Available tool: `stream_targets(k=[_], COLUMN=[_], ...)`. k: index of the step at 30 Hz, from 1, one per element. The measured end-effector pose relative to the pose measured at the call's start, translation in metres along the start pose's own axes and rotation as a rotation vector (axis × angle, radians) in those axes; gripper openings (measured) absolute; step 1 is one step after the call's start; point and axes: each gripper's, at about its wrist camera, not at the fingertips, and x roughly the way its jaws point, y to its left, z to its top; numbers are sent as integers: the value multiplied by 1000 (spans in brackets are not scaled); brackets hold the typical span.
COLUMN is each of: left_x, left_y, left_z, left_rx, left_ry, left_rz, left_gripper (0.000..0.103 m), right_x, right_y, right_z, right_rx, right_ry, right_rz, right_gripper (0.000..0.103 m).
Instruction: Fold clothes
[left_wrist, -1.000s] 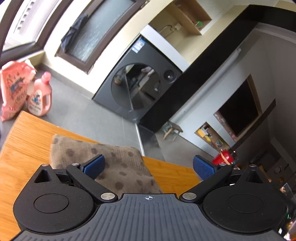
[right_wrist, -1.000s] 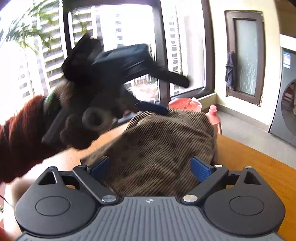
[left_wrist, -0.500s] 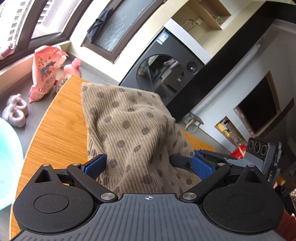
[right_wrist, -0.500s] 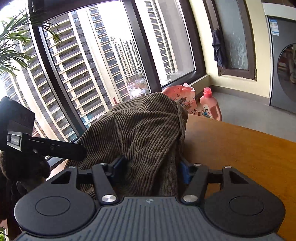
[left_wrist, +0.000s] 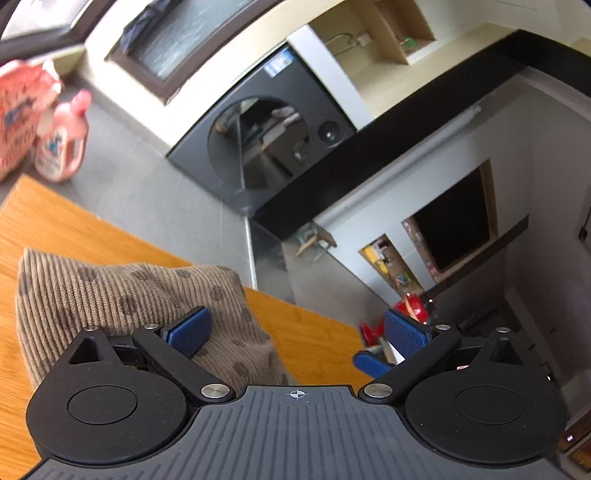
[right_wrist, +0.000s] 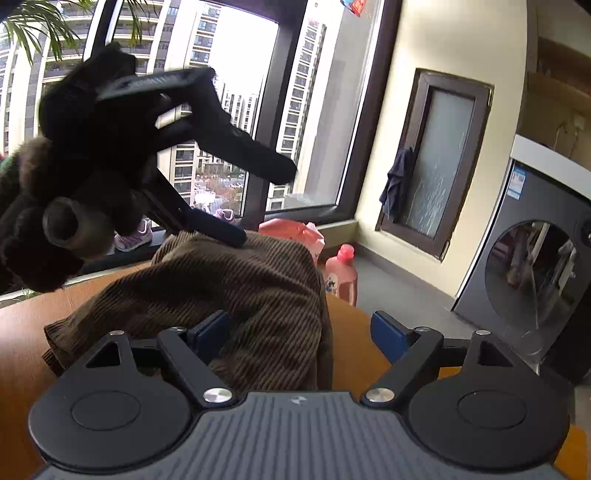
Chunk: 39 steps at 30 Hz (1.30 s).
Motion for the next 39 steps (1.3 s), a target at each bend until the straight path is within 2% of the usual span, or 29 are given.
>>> stream_targets(k=[4,8,9,12,14,16,17,21,22,23,24,27,29,31,32,34,37,39], left_x=[8,-1,-7,-24,-28,-22,-20,-26,-33,-40,-46,-57,-54,-48,-40,-26,-29,-30], left_y=[20,29,31,25,23,30,34,39,33,28,23,14,13,12,11,17,21,24], left_z=[2,1,1,-4,-9,-15,-16,-16,-18,-20,-24,-37,-48,-58,-60,-62,-63,-64], left_rx=[-19,-47,-58,-10,6,-17,-25,-67,-44,-21,-4,28,49,84,94,70,60,51], left_ry=[-3,-18,-34,-88,-78,-39,-40,-62,-75,-88,-95,-98,-76,-49,-30,8,1,-5], left_rz=[-40,-77,-90,-99,-102,-60,-67,-79,-74,-70,-80,-128,-165,-182,-117,-56,-76,-89], left_gripper=[103,103,103,103,103,103,103,103,103,103,103,103,103,103,103,103,103,103], right_x=[5,39,51,70,80,82,80,75,69,63,57,38,37,48,59,73,70,66], right_y=[-11,-26,-31,-24,-15,1,7,16,15,13,11,-4,-18,-31,-37,-38,-50,-61], right_z=[10,15,16,18,16,6,2,8,11,14,18,19,14,5,-2,-15,-11,-1], right_rx=[117,231,265,249,193,89,52,20,16,13,10,36,80,149,166,160,212,235], right_ry=[-13,16,32,61,130,142,139,160,156,151,145,88,76,111,152,196,204,162], right_rz=[94,116,123,99,106,68,49,21,26,31,37,-24,-76,-78,-63,-41,9,9], right_gripper=[84,69,68,68,68,71,73,73,74,77,86,101,101,101,102,103,103,103])
